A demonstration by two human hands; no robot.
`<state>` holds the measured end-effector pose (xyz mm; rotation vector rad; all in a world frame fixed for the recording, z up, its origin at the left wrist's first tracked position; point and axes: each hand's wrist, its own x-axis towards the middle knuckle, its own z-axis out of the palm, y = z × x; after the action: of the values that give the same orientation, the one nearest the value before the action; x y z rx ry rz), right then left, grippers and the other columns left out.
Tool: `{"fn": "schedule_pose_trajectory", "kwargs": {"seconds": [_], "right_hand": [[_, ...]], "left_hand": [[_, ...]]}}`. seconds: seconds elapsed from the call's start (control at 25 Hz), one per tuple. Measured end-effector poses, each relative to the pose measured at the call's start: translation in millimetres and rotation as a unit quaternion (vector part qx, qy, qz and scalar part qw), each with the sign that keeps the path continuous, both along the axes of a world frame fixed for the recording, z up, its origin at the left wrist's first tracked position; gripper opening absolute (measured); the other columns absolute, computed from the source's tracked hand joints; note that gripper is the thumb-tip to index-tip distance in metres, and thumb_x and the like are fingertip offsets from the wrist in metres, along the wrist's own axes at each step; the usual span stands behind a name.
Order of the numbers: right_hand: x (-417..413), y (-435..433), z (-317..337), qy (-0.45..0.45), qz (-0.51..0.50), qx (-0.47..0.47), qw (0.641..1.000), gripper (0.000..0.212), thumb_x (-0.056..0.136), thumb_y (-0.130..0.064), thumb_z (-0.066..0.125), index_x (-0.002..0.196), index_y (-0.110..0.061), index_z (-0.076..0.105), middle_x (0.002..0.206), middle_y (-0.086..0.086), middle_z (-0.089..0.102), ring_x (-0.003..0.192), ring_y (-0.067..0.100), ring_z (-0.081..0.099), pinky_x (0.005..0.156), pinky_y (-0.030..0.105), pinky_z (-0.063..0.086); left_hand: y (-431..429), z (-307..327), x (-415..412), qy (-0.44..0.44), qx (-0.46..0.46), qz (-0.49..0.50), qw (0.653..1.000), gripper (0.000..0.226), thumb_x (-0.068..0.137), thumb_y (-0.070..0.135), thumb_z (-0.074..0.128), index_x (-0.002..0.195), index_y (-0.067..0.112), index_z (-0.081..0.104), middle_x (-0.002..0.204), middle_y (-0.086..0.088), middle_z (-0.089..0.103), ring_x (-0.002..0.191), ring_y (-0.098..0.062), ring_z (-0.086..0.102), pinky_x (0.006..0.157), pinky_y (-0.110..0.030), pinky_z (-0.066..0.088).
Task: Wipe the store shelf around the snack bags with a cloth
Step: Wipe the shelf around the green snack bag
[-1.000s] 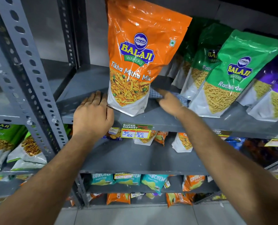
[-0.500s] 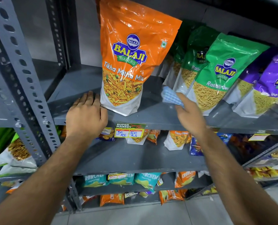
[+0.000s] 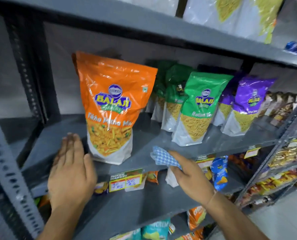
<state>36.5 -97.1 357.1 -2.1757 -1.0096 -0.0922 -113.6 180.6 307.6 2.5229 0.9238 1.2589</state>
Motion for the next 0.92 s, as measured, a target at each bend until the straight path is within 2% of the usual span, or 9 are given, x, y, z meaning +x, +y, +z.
{"fn": "schedule_pose_trajectory", "kwargs": {"seconds": [0.08,0.16,0.32,0.44,0.52,0.64,0.72,0.84,0.92], "right_hand": [[12,-9,7,0.005,-0.012,0.049,0.999,0.042,0.093,-0.016,0.052,0.125,-0.043,0.053,0.117,-0.004,0.072,0.107,0.014,0.066,0.092,0.035,0.051],[33,-28,15,0.015,-0.033,0.083,0.996,0.041,0.094,-0.013,0.053,0.126,-0.038,0.057,0.114,0.001,0.072,0.101,0.019,0.065,0.093,0.04,0.05],[92,-88,30,0.025,-0.06,0.17,0.983,0.039,0.089,-0.02,0.049,0.117,-0.042,0.063,0.099,-0.011,0.072,0.091,0.017,0.066,0.085,0.034,0.051],[148,-133,42,0.041,-0.061,0.221,0.973,0.038,0.093,-0.01,0.05,0.112,-0.04,0.064,0.1,-0.021,0.071,0.091,0.002,0.064,0.08,0.021,0.048],[193,-156,43,0.053,-0.058,0.212,0.974,0.035,0.095,-0.005,0.05,0.112,-0.034,0.063,0.099,-0.012,0.07,0.088,0.004,0.061,0.077,0.015,0.044],[248,-165,37,0.058,-0.041,0.187,0.98,0.033,0.096,-0.002,0.047,0.113,-0.025,0.063,0.095,0.006,0.067,0.083,0.021,0.058,0.067,0.024,0.041],[272,-158,38,0.05,-0.029,0.162,0.985,0.034,0.096,-0.006,0.047,0.119,-0.026,0.061,0.095,0.001,0.067,0.081,0.018,0.058,0.068,0.03,0.042],[302,-126,49,0.041,-0.023,0.156,0.987,0.035,0.095,-0.01,0.046,0.121,-0.03,0.059,0.098,-0.008,0.064,0.084,0.009,0.058,0.07,0.024,0.045],[329,-92,56,0.057,-0.053,0.16,0.984,0.033,0.089,-0.01,0.045,0.116,-0.024,0.06,0.099,-0.004,0.065,0.086,0.015,0.058,0.073,0.029,0.048]], "left_hand": [[-28,7,-4,-0.089,0.034,-0.022,0.995,0.065,0.102,0.027,0.031,0.161,0.0,0.034,0.17,-0.024,0.032,0.161,-0.042,0.024,0.129,-0.058,0.022],[-76,14,8,-0.126,0.118,-0.102,0.98,0.062,0.101,0.023,0.033,0.158,0.0,0.04,0.169,-0.024,0.035,0.161,-0.042,0.025,0.129,-0.058,0.023],[-167,7,83,0.0,0.143,-0.209,0.967,0.061,0.107,0.031,0.029,0.163,0.008,0.034,0.175,-0.008,0.028,0.164,-0.026,0.023,0.13,-0.05,0.026],[-199,1,157,0.063,0.078,-0.162,0.982,0.064,0.108,0.04,0.023,0.167,0.013,0.025,0.178,0.001,0.018,0.165,-0.016,0.015,0.131,-0.045,0.023],[-210,-5,197,0.093,0.065,-0.116,0.987,0.066,0.108,0.044,0.019,0.167,0.014,0.026,0.178,0.001,0.019,0.165,-0.014,0.015,0.132,-0.045,0.022],[-214,-9,225,0.121,0.046,-0.031,0.991,0.066,0.107,0.042,0.019,0.165,0.012,0.033,0.175,-0.004,0.027,0.163,-0.018,0.022,0.131,-0.047,0.025],[-219,-9,231,0.141,0.041,0.011,0.989,0.066,0.106,0.039,0.021,0.163,0.009,0.037,0.173,-0.007,0.032,0.162,-0.021,0.027,0.13,-0.047,0.027],[-225,-8,233,0.178,0.023,0.045,0.983,0.07,0.105,0.04,0.017,0.162,0.006,0.036,0.173,-0.01,0.032,0.162,-0.023,0.029,0.13,-0.045,0.028],[-228,-5,233,0.2,0.009,0.052,0.978,0.073,0.103,0.042,0.013,0.162,0.004,0.037,0.172,-0.012,0.033,0.161,-0.025,0.03,0.13,-0.045,0.029]]}}
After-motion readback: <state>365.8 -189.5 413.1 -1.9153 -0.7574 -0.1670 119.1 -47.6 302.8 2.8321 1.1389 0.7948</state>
